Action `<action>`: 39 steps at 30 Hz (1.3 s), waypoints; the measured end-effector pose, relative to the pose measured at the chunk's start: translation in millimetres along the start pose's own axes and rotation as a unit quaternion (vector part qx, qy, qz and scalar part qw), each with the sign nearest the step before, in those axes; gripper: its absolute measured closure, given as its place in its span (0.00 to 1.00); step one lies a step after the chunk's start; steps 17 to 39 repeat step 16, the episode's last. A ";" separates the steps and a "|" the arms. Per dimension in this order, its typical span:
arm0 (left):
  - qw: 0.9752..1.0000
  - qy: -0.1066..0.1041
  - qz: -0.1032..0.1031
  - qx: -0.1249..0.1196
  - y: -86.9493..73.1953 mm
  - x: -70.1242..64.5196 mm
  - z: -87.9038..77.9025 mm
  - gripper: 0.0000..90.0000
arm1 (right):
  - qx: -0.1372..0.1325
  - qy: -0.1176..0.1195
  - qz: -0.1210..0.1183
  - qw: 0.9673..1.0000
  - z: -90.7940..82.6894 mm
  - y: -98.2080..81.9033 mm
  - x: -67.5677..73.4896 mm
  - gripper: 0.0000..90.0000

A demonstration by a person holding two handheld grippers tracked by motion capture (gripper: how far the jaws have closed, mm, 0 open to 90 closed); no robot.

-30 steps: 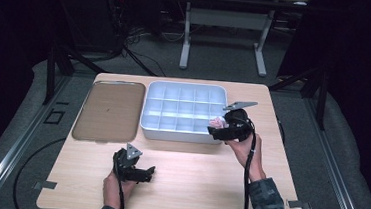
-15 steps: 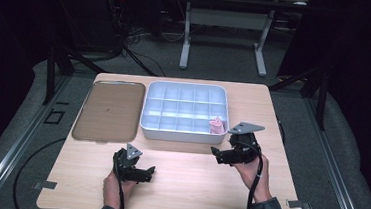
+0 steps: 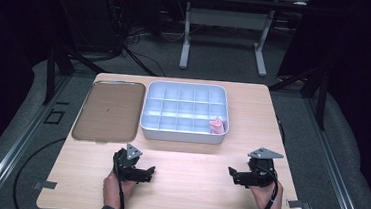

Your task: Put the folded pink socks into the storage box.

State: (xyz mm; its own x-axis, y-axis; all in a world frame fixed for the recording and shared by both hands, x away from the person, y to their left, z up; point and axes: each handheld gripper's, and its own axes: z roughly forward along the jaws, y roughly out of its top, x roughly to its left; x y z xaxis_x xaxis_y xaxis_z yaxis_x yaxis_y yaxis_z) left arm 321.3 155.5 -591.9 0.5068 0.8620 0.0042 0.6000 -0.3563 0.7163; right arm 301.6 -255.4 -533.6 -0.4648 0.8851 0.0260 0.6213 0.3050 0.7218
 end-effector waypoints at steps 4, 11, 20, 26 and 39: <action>1.000 0.000 0.000 0.000 0.0 0.0 0.0 0.02 | 0.009 -0.023 0.030 0.999 3.4 -22.9 -14.5 0.06; 1.000 0.001 0.000 0.000 -0.1 -0.3 -0.2 0.02 | 0.009 -0.052 0.057 0.997 3.9 -49.0 -33.2 0.06; 1.000 0.001 0.000 0.000 -0.1 -0.3 -0.2 0.02 | 0.021 -0.071 0.050 0.996 5.3 -59.9 -38.7 0.06; 1.000 0.001 0.000 0.000 -0.1 -0.3 -0.2 0.02 | 0.021 -0.071 0.050 0.996 5.3 -59.9 -38.7 0.06; 1.000 0.001 0.000 0.000 -0.1 -0.3 -0.2 0.02 | 0.021 -0.071 0.050 0.996 5.3 -59.9 -38.7 0.06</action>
